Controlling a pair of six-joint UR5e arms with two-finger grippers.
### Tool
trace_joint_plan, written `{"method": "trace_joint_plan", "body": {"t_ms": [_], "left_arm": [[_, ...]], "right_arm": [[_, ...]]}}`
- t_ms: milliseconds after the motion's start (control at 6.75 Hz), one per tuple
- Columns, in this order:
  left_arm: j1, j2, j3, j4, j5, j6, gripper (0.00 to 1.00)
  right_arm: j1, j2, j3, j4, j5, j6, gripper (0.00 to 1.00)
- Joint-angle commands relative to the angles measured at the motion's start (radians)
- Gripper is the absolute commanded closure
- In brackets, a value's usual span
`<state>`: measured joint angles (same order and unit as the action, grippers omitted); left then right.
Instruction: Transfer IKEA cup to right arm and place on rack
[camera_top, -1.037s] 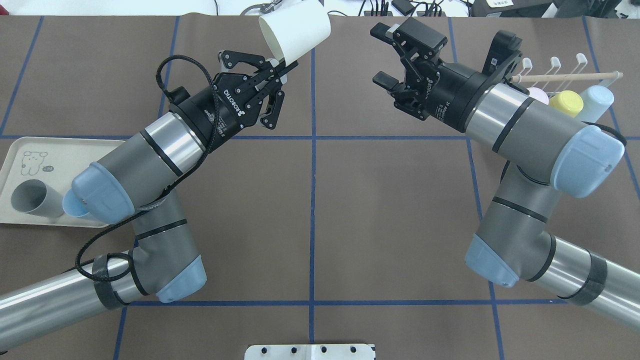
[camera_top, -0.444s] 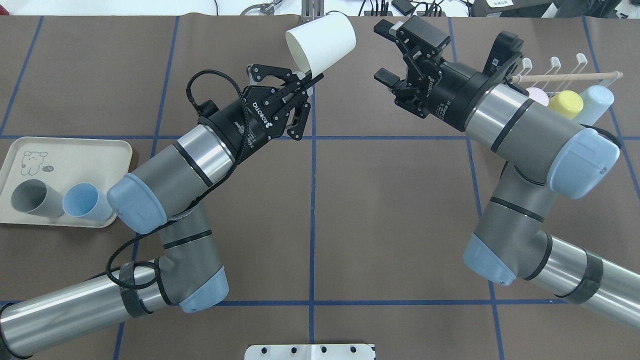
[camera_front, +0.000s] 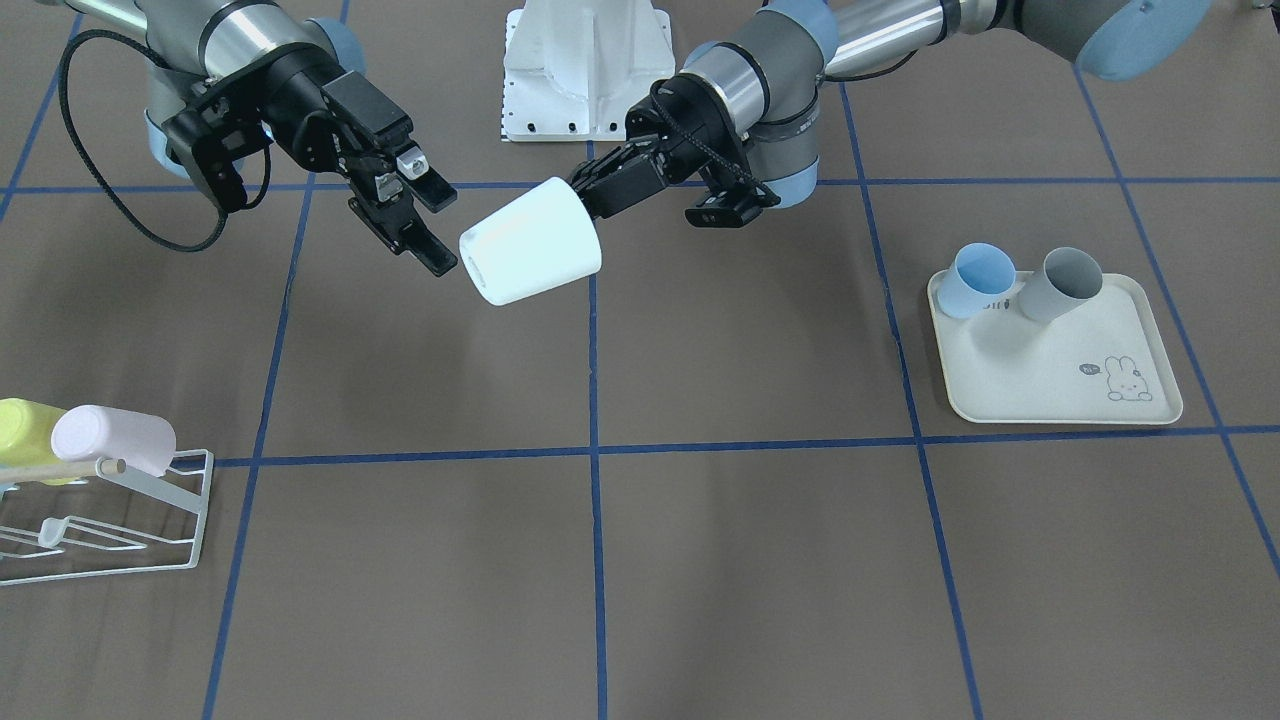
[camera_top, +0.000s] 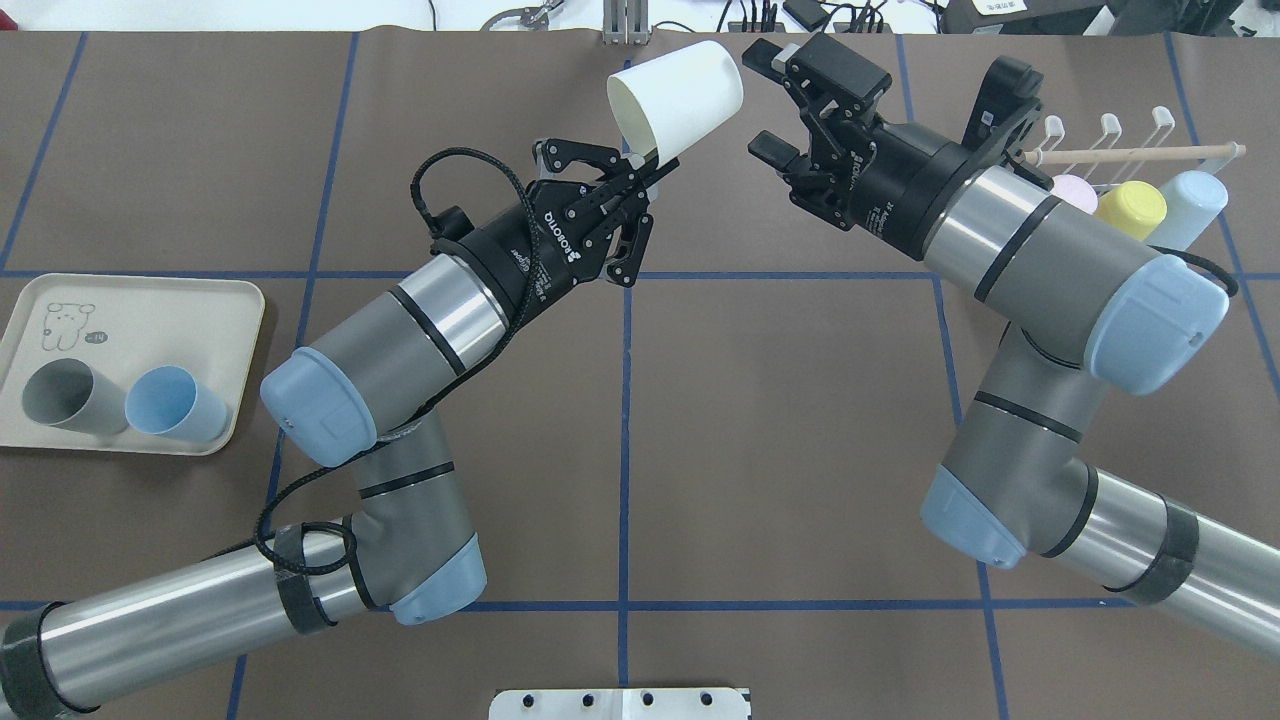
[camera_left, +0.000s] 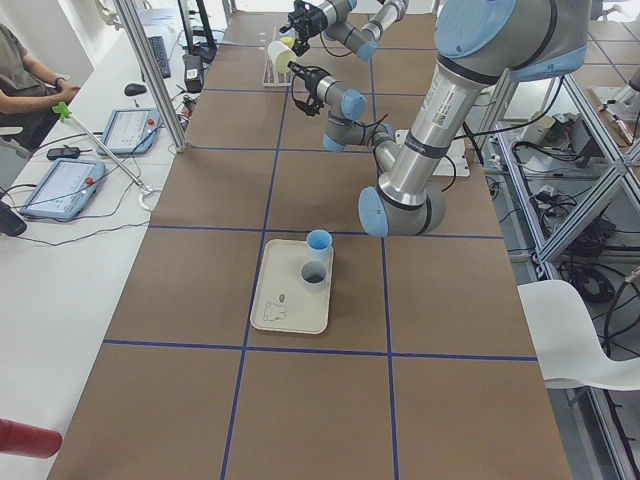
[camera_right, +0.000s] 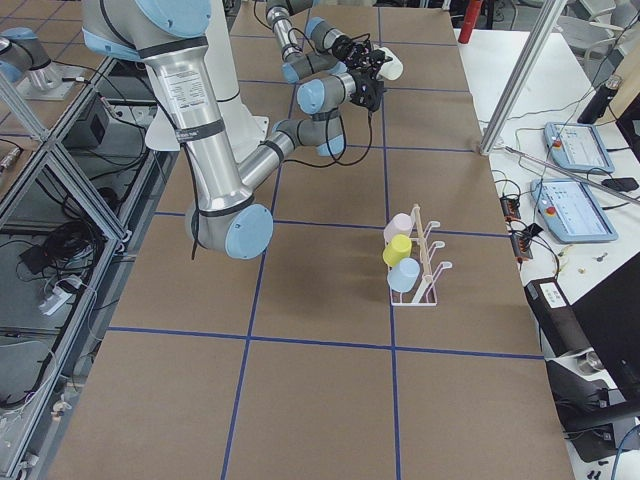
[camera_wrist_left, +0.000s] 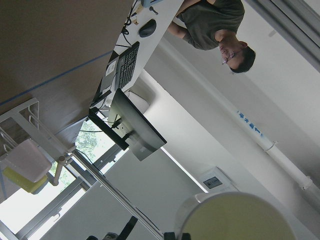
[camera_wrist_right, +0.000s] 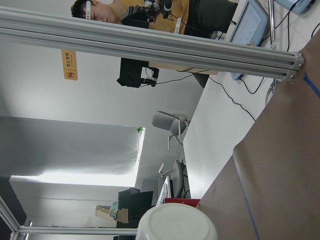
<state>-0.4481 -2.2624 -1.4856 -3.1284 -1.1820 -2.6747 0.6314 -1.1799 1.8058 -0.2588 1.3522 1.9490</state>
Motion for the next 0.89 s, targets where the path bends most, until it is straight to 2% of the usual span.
{"method": "trace_joint_plan", "body": {"t_ms": [0,741], "left_arm": [[0.008,-0.014,0.01,0.001,-0.001,-0.001,1.0],[0.025,-0.04,0.01,0.002,0.001,-0.001,1.0]], "right_arm": [[-0.005,0.003,0.0,0.0,-0.001,-0.002,0.0],[-0.019,0.019,-0.005,-0.005,-0.025,-0.002,0.0]]}}
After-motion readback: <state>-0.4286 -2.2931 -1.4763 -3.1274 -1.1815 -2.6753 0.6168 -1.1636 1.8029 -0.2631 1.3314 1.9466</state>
